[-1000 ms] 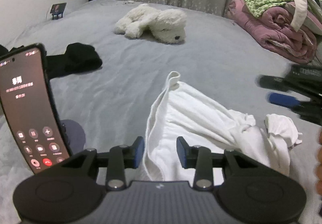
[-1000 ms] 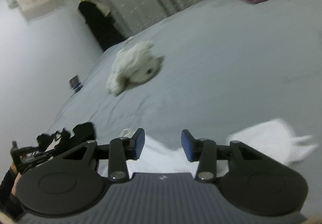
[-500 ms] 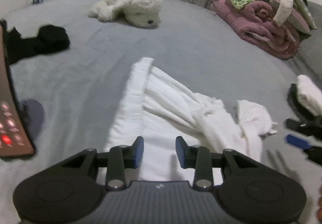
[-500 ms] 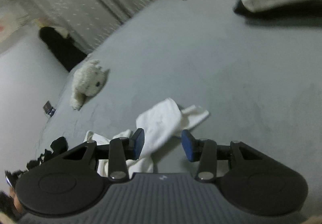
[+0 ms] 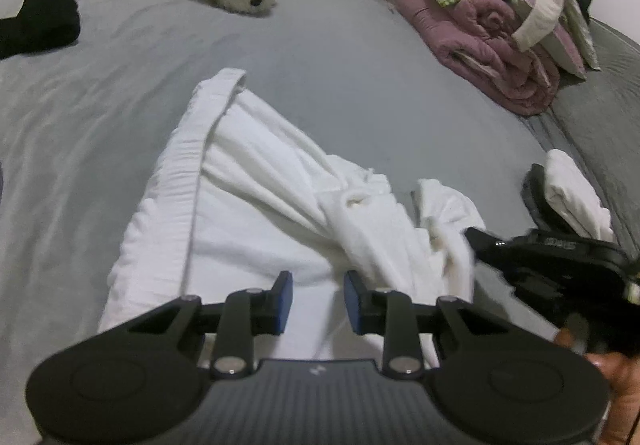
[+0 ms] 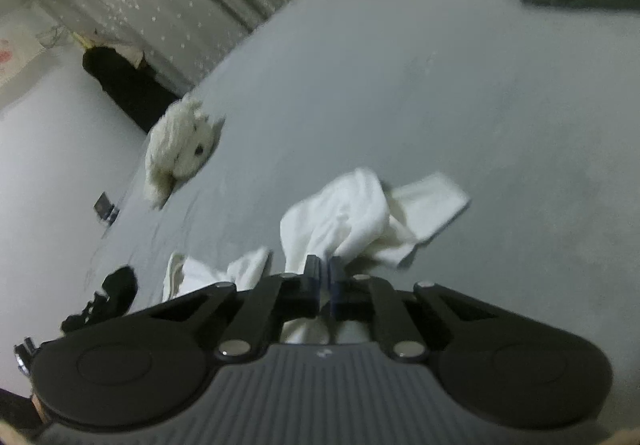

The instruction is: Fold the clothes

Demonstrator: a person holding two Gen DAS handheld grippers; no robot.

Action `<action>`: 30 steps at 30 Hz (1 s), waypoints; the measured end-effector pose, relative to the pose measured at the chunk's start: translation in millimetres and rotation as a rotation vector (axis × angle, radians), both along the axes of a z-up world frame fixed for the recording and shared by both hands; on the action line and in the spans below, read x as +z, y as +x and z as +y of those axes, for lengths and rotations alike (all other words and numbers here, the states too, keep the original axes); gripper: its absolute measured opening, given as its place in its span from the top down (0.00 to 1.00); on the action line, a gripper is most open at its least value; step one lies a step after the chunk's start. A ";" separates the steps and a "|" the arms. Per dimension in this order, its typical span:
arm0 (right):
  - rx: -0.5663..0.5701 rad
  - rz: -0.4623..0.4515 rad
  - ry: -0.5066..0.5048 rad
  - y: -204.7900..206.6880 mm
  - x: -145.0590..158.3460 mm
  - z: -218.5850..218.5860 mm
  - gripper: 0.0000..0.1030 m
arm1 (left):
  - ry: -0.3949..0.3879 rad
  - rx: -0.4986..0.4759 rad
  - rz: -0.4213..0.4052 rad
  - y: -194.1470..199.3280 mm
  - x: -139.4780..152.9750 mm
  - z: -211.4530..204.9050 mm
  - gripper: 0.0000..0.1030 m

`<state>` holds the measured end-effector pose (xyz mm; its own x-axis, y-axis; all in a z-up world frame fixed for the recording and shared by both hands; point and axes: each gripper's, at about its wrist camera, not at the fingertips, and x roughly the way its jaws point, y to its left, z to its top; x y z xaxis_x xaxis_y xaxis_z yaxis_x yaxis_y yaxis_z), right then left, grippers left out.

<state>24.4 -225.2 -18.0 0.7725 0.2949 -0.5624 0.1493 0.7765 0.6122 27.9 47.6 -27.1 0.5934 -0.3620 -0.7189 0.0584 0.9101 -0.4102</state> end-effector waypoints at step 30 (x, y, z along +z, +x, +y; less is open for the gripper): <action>-0.333 -0.128 -0.318 -64.5 77.2 -92.6 0.99 | 0.026 0.010 0.018 -6.5 -0.4 10.2 0.72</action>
